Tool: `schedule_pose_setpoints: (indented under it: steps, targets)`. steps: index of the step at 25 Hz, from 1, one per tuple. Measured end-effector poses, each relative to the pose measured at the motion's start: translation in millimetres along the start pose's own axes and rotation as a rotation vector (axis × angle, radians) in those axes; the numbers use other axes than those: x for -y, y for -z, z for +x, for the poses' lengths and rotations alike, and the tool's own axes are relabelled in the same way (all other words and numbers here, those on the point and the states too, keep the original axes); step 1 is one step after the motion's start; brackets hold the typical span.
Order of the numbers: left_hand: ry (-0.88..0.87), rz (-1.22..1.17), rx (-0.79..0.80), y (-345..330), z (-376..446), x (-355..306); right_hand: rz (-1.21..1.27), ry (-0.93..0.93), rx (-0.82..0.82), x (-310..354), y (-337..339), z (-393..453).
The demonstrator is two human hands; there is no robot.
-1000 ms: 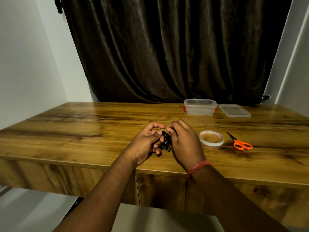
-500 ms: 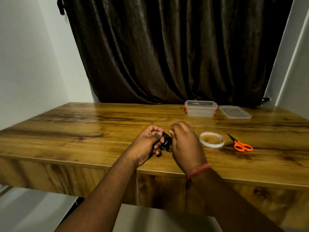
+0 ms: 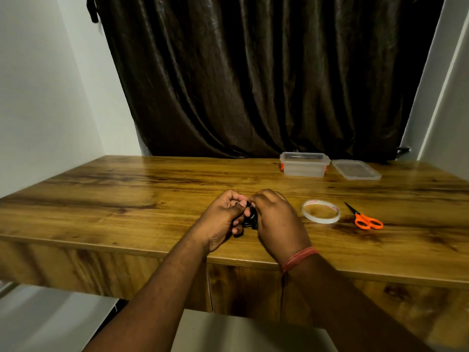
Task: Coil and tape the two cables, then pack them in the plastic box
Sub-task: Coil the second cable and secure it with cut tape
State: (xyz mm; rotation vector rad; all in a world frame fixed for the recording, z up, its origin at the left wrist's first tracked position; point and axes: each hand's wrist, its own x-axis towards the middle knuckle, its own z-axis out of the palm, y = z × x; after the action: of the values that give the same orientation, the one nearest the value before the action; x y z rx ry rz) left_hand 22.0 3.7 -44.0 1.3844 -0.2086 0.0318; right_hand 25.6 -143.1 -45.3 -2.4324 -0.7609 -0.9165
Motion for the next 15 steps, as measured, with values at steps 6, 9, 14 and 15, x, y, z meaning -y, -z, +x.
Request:
schedule_pose_setpoints:
  steps: [6,9,14,15]
  targets:
    - [-0.005,-0.014,-0.008,2.1,-0.1,-1.5,0.024,0.018,0.021,0.8,-2.7,0.8]
    - [0.002,-0.028,-0.017,3.2,0.7,-1.8,0.065,0.039,0.030,1.5,-2.3,0.2]
    - [-0.047,-0.092,-0.012,5.8,2.0,-1.4,0.249,0.010,0.129,0.2,-0.8,-0.1]
    - [-0.052,-0.123,-0.004,6.3,1.9,-1.7,0.323,-0.005,0.143,-0.4,-0.1,-0.4]
